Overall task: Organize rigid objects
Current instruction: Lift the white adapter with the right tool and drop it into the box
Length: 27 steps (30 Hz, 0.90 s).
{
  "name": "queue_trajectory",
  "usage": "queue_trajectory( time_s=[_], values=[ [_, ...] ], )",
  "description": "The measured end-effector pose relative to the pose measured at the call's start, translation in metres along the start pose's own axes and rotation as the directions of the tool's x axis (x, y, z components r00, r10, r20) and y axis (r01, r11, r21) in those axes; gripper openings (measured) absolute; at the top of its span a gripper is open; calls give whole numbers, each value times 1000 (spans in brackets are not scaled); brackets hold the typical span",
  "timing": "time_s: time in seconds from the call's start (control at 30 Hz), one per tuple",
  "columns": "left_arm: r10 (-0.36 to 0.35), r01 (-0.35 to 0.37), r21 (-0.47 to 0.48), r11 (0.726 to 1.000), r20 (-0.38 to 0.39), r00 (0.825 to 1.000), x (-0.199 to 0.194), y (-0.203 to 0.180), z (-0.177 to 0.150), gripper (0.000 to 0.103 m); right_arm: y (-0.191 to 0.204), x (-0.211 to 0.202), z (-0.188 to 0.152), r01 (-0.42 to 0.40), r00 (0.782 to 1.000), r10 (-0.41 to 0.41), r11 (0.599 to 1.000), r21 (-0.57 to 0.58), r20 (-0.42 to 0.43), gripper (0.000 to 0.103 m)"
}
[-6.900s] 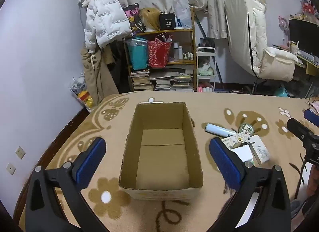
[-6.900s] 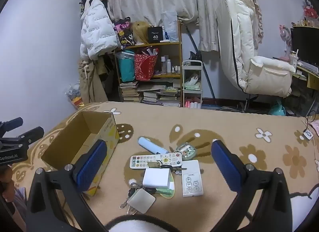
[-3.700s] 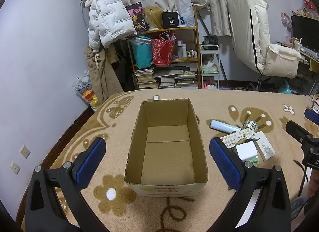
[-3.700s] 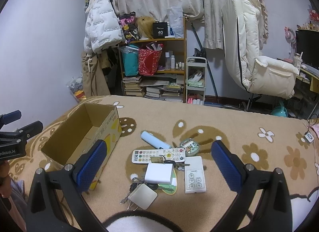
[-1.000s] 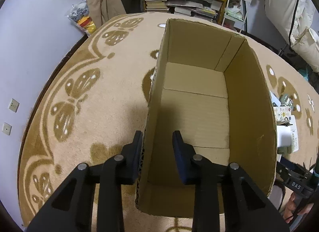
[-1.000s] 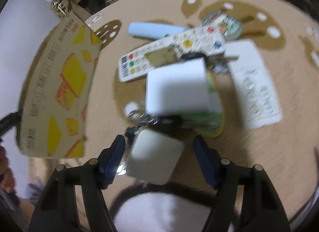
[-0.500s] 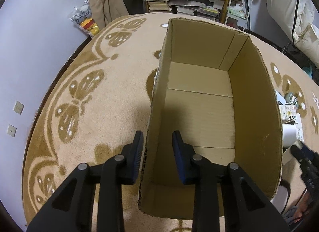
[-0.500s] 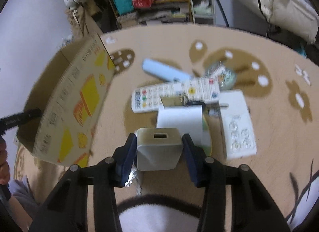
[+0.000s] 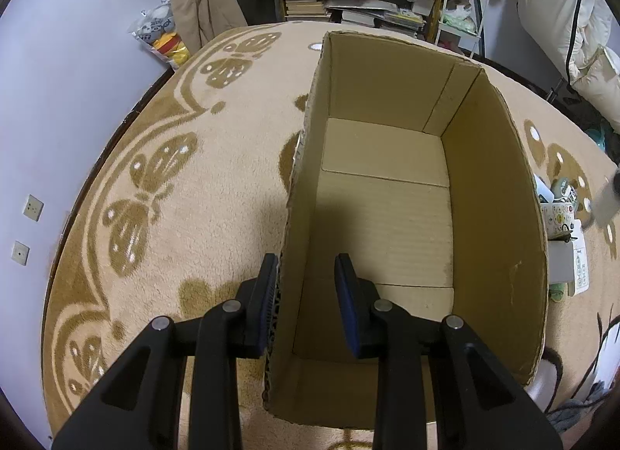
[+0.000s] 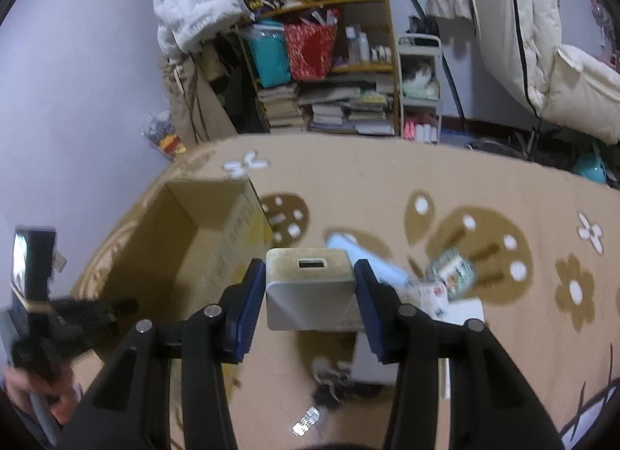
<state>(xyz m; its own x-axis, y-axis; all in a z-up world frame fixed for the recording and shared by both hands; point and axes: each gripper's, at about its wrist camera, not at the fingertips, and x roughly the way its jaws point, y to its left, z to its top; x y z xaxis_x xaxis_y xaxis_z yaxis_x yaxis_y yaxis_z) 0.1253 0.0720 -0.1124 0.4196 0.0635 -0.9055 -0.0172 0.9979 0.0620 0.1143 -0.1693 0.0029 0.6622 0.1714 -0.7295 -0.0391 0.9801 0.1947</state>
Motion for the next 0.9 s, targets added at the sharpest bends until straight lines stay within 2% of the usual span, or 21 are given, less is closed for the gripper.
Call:
queue_trajectory(
  time_s=[0.1,0.17,0.37,0.6,0.9],
  values=[
    [-1,1,-1,1000,0,1000,1,0,0,25,16,0,16,-12,999,13,999,-33,32,50],
    [6,-6,-1,1000,0,1000,0,0,0,19,29,1,28,-22,998,26,997,-67,49,50],
    [-1,0,-30,1000,-12,1000,2,7,0,11,65,8,47,-39,995,52,990,-136,89,50],
    [12,-12,-10,1000,-9,1000,2,6,-1,9,96,30,46,-106,993,113,981,-162,31,50],
    [3,-3,-21,1000,-13,1000,2,7,0,9,109,67,30,-110,993,100,981,-160,-70,50]
  ],
)
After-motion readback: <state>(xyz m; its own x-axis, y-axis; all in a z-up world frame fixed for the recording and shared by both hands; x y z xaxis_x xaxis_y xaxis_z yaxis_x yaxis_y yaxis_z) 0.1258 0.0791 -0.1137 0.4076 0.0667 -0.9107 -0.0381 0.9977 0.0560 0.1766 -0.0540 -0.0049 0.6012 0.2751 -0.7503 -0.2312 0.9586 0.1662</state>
